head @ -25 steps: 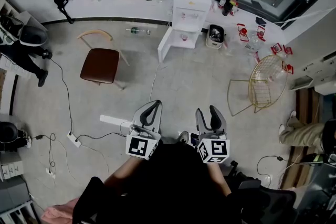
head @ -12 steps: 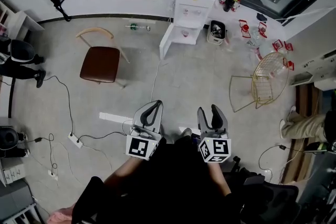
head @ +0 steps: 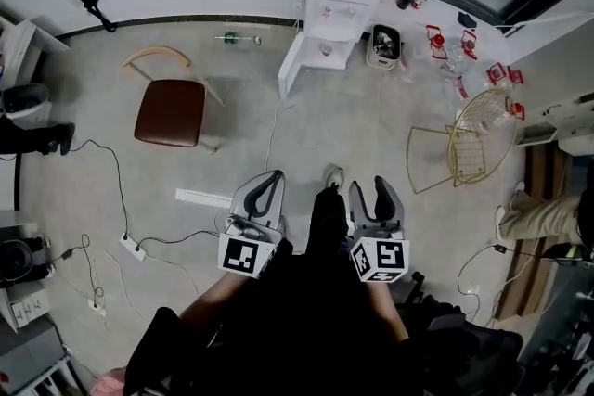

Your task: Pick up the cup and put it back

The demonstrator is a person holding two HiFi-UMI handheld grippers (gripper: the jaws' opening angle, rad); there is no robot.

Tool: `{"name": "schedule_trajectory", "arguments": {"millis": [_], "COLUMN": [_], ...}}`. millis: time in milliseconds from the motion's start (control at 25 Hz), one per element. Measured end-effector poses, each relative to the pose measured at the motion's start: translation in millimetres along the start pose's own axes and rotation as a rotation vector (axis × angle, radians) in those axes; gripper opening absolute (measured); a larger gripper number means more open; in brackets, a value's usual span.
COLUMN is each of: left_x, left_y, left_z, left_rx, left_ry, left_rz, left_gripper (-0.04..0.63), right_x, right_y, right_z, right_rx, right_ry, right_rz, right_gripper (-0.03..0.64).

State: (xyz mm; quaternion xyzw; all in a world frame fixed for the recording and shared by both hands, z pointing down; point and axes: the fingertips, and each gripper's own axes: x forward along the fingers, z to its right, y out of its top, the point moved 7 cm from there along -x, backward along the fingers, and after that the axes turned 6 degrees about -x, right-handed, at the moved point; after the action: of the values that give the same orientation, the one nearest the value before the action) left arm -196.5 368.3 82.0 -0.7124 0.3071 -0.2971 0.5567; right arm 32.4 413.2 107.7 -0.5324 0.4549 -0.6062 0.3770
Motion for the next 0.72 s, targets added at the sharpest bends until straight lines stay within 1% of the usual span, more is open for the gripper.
{"name": "schedule_trajectory", "arguments": {"millis": [120, 280, 360, 480, 600, 720], "left_x": [41.4, 105.5, 138.8, 184.1, 217.3, 245.5], "left_y": [-2.5, 6.7, 9.5, 16.2, 12.2, 7.9], "left_z": [-2.7, -7.1, -6.1, 0.7, -0.5, -5.3], "left_rx": [0.002, -0.003, 0.005, 0.02, 0.005, -0.003], "left_ry": [0.029, 0.087, 0.126, 0.154, 0.193, 0.21], "left_rz": [-0.004, 0.024, 0.021, 0.046, 0.028, 0.011], "left_gripper": [0.008, 0.008, 0.008, 0.008, 0.008, 0.008], "right_x": [36.5, 86.7, 115.0, 156.6, 198.6, 233.1], "right_y": [1.1, 11.3, 14.5, 20.2, 25.8, 25.7], "right_z": [30.0, 80.2, 108.2, 147.6, 173.6, 188.1], "right_rx": [-0.014, -0.028, -0.029, -0.056, -0.096, -0.093], "right_ry": [0.033, 0.089, 0.115, 0.157, 0.199, 0.224], "right_rz": [-0.014, -0.02, -0.027, -0.041, -0.053, -0.07], "right_gripper": [0.201, 0.201, 0.201, 0.201, 0.202, 0.202]}}
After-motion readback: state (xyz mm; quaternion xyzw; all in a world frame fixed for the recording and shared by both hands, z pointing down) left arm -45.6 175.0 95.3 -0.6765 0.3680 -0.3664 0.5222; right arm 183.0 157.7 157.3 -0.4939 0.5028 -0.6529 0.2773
